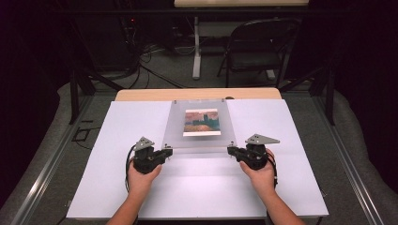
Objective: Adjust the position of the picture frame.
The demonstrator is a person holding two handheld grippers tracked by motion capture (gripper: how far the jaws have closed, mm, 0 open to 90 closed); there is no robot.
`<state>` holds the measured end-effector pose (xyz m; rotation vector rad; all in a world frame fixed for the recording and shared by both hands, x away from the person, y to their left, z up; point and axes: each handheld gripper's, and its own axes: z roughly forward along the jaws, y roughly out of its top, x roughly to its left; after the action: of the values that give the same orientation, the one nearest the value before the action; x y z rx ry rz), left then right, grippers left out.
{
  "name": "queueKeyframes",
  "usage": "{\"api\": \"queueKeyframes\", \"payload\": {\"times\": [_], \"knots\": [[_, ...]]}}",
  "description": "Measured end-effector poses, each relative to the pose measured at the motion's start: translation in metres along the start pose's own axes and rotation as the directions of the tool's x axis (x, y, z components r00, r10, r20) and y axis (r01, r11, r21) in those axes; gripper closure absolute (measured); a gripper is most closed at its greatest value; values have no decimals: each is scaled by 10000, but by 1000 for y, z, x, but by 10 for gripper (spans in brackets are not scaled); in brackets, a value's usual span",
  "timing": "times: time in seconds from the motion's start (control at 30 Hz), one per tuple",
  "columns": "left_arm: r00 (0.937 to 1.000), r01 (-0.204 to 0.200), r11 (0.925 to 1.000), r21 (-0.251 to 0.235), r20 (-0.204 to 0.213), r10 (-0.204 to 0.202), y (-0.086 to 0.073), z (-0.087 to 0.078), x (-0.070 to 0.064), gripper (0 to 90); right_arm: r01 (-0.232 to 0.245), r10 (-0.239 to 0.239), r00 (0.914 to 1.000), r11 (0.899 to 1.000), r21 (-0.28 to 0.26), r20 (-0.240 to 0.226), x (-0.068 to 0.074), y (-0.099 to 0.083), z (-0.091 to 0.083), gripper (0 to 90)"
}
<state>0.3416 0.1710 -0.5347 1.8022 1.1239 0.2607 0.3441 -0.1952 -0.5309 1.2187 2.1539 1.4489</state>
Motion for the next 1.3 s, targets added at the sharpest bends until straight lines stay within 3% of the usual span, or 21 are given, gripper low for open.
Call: {"api": "queueKeyframes", "payload": {"times": [0.2,0.73,0.97,1.3], "knots": [[9998,136,9998,124,-118,-135,-5,4,3,837,-20,21,10000,9997,261,-39,-1,-6,7,855],[9997,-41,9986,525,-243,54,-12,10,4,836,-24,28,10000,9980,626,-63,-3,-13,12,849],[9997,-20,9968,805,-230,38,-17,15,5,827,-83,89,9999,9934,1143,-52,-6,-21,18,843],[9997,63,9973,727,-228,-47,-19,15,5,808,-123,135,9998,9948,1008,-114,-7,-24,18,839]]}}
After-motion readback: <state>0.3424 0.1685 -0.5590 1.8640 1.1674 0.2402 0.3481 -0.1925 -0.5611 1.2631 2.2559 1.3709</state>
